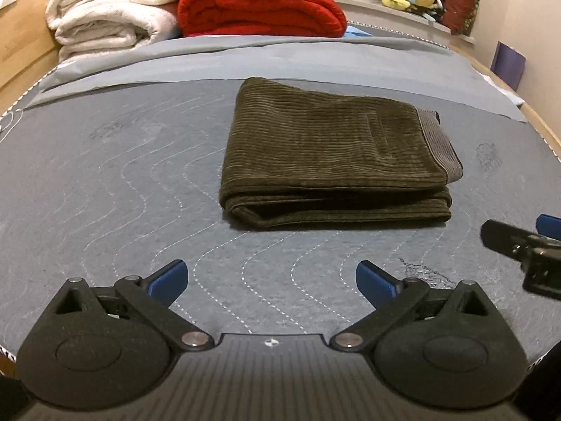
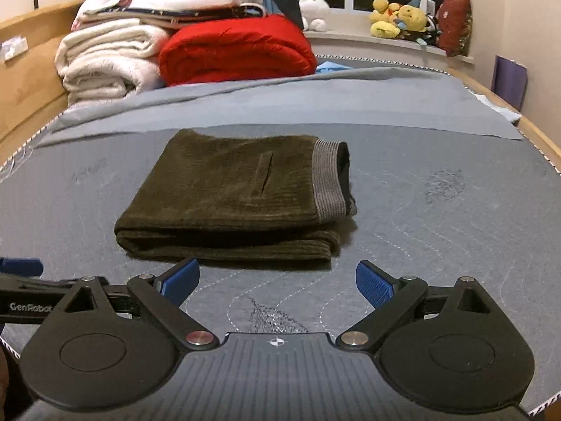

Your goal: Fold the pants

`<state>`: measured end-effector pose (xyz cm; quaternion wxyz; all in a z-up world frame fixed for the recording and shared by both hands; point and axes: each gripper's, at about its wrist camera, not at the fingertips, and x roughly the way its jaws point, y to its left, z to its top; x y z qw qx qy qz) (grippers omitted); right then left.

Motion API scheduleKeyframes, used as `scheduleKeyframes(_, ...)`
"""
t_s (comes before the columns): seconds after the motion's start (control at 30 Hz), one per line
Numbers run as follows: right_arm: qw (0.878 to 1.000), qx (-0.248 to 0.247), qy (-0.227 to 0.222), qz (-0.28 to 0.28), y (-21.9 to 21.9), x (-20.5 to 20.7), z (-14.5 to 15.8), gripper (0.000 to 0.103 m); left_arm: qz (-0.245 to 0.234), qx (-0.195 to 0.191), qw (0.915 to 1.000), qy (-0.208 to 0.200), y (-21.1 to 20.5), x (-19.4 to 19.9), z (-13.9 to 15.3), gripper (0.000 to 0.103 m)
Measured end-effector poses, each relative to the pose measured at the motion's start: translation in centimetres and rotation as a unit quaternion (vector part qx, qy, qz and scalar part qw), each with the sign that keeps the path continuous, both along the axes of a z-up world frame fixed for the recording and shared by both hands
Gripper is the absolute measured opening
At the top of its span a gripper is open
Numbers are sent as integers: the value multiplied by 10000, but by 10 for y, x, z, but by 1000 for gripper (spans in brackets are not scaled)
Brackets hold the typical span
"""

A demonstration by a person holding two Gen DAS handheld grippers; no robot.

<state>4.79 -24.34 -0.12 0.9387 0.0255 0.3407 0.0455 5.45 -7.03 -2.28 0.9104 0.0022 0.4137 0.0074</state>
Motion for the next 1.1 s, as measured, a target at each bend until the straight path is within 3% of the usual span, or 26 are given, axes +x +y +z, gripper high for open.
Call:
scheduleKeyframes(0.43,9998,-81,127,160,7,7,-3,96,-271,-131,9995,28,-10,7,-6,102)
scheduleKeyframes(1.1,9996,-114,125,218,14,5,-2,96,-275,-169,9995,57,-7,8,-6,102)
